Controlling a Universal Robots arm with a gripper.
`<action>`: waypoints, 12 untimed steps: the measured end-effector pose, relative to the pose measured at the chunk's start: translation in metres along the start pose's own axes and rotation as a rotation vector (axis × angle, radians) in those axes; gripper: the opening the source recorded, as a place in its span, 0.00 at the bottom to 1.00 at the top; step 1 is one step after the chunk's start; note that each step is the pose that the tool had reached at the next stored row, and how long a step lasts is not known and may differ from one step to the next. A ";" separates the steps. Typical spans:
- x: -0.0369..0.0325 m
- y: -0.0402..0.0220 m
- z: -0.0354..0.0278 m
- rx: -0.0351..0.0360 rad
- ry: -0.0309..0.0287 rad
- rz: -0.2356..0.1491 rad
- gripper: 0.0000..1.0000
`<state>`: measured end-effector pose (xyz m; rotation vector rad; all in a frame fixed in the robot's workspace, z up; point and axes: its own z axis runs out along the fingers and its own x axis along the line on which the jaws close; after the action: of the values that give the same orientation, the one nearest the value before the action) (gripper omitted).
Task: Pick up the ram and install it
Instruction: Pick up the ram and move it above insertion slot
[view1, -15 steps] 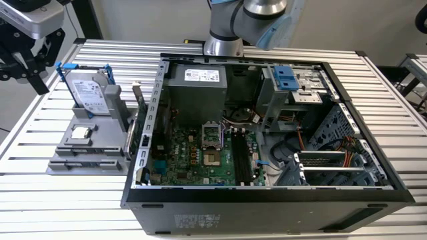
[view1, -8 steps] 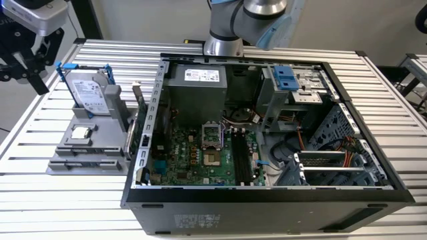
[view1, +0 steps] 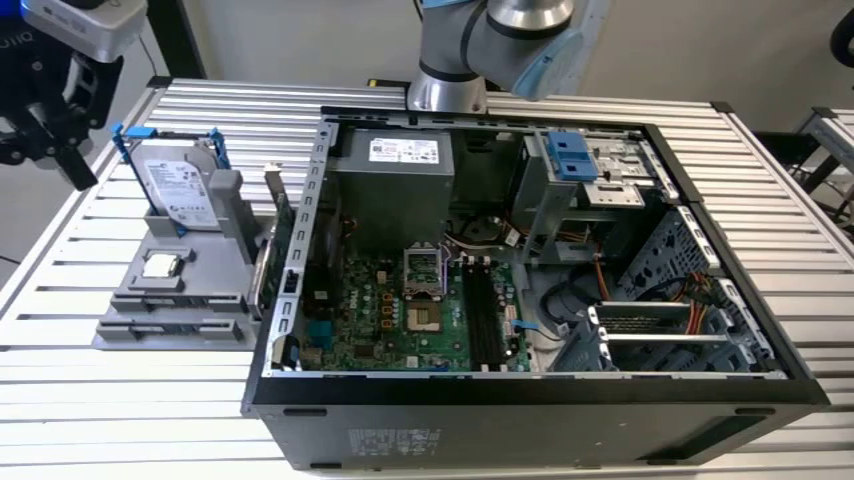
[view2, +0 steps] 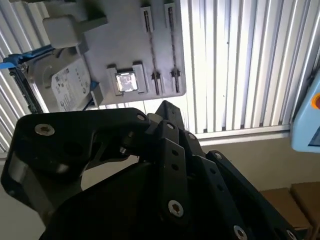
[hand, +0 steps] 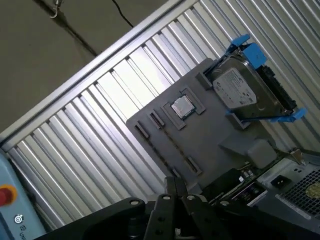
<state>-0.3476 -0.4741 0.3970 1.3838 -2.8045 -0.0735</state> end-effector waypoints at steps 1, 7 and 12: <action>0.0000 0.0000 0.0000 -0.0002 0.0008 -0.018 0.00; 0.0000 0.0000 0.0000 -0.0009 0.0058 -0.122 0.00; 0.0000 0.0000 0.0000 0.0017 0.0070 -0.191 0.00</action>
<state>-0.3476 -0.4741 0.3970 1.6444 -2.6591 -0.0680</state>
